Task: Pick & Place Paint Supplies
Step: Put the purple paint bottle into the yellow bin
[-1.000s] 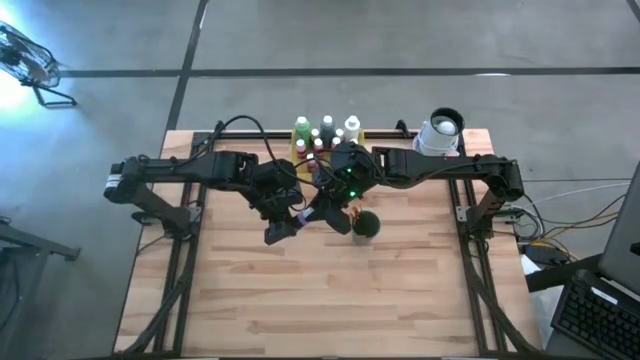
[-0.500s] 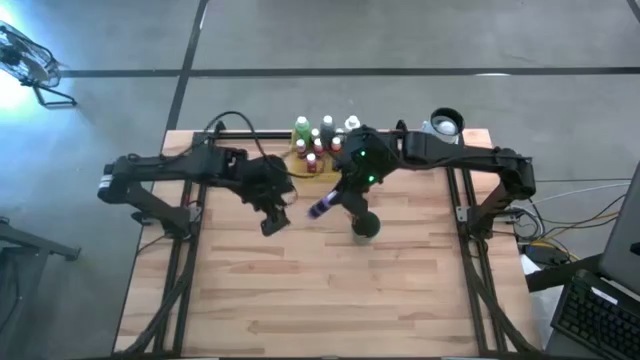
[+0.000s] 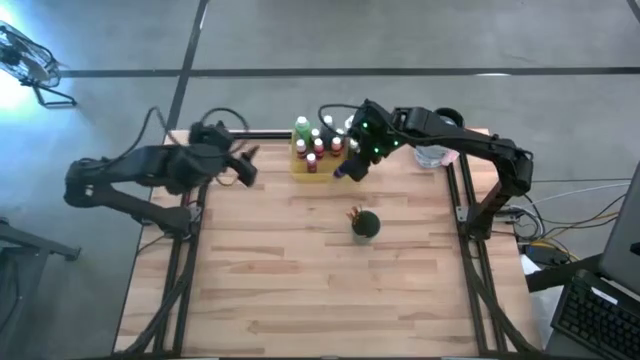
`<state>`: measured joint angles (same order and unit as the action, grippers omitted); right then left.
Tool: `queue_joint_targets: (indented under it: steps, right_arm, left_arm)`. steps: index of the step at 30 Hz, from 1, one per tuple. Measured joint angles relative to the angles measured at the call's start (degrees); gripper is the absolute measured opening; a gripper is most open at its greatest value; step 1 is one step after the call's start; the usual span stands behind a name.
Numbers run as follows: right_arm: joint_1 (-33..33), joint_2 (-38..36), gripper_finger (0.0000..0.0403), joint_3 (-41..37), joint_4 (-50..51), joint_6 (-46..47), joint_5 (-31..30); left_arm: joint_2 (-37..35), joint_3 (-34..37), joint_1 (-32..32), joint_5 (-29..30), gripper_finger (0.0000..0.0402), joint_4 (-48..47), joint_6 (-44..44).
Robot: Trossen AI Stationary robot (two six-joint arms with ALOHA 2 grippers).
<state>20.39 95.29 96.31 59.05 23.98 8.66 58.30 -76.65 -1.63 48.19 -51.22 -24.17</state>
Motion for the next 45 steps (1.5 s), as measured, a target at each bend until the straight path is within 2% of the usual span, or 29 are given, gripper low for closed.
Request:
queue_joint_targets:
  steps: [4, 8, 14, 16, 19, 21, 29, 36, 45]
  right_arm:
    - [0.91, 0.46, 0.0113, 0.00, -1.34, 5.89, -3.77]
    - [1.37, 1.17, 0.0113, 0.02, -1.02, 12.05, -4.60]
    - [1.25, 4.95, 0.0113, 2.88, 1.27, 15.68, -7.79]
    - [1.26, 7.73, 0.0113, 6.44, 3.85, 15.54, -9.26]
    - [1.69, 12.57, 0.0113, 13.32, 8.41, 14.82, -10.64]
    - [2.07, 15.66, 0.0113, 17.80, 11.64, 14.64, -11.08]
    - [2.30, 24.37, 0.0113, 30.23, 17.34, 17.62, -13.01]
    - [2.80, 28.62, 0.0113, 33.86, 20.18, 19.55, -13.40]
    - [3.36, 28.54, 0.0113, 31.96, 19.99, 23.13, -14.70]
  left_arm:
    - [-5.77, 6.17, 0.02, 7.23, 0.0259, 3.69, 0.02]
    - [-10.50, 13.54, 0.02, 13.70, 0.0257, 7.22, 0.69]
    - [-15.66, 24.15, 0.07, 22.13, 0.0257, 14.99, 5.34]
    - [-17.34, 26.63, 0.10, 21.21, 0.0257, 18.54, 7.97]
    - [-20.06, 29.76, 0.27, 16.82, 0.0257, 24.82, 11.57]
    - [-21.87, 31.68, 0.30, 16.36, 0.0257, 27.44, 13.62]
    - [-27.84, 38.60, 0.31, 22.09, 0.0257, 27.69, 13.48]
    - [-28.63, 41.63, 0.33, 23.32, 0.0257, 27.80, 12.59]
    - [-28.58, 45.67, 0.31, 18.36, 0.0257, 27.66, 12.57]
